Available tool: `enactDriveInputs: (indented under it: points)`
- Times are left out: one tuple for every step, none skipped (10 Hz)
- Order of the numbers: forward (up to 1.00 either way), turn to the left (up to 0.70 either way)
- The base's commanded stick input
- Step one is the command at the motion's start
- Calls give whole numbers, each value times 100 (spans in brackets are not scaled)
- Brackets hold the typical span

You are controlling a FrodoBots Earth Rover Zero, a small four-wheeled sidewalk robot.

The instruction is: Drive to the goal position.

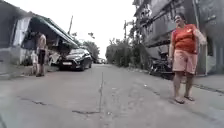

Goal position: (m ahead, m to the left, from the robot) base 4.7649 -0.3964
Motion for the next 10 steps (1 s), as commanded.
enactDriveInputs:
  points:
    - [100,0]
    - [100,0]
    - [100,2]
    - [100,0]
    - [100,0]
    - [100,0]
    - [100,0]
    - [100,0]
    - [100,-1]
    - [100,-32]
